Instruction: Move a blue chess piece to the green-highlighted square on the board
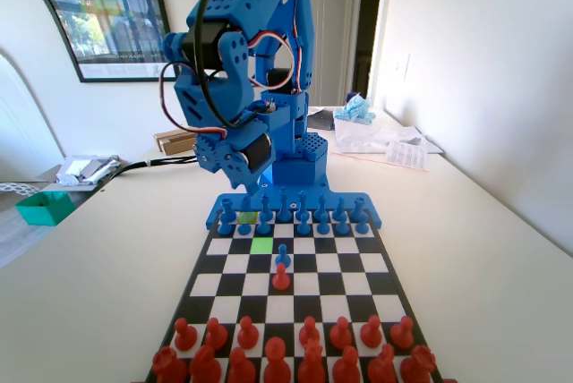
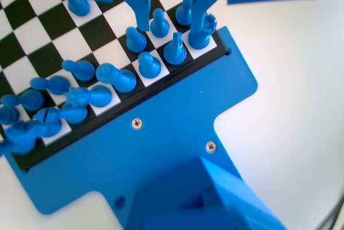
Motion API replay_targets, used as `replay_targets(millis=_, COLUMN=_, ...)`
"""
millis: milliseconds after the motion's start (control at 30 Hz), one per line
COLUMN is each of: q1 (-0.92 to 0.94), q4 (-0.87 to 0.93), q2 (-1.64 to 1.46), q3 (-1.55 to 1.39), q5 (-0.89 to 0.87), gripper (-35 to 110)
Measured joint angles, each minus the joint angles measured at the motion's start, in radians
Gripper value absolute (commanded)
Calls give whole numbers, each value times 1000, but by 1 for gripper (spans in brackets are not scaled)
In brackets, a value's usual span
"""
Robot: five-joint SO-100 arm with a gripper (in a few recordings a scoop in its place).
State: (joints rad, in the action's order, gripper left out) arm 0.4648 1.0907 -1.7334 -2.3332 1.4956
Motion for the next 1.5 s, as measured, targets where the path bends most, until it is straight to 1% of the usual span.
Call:
replay_targets(millis=333, q1=0, q4=-66, q2=12, q3=-61, q5=15, gripper=13)
replay_targets(millis=1000, q1=0, q4=-141, q2=86, q3=-69, q5=15, gripper=13)
replay_targets(millis=1500, q1=26, q4=-163, q2=86, q3=-97, q5=52, gripper=13)
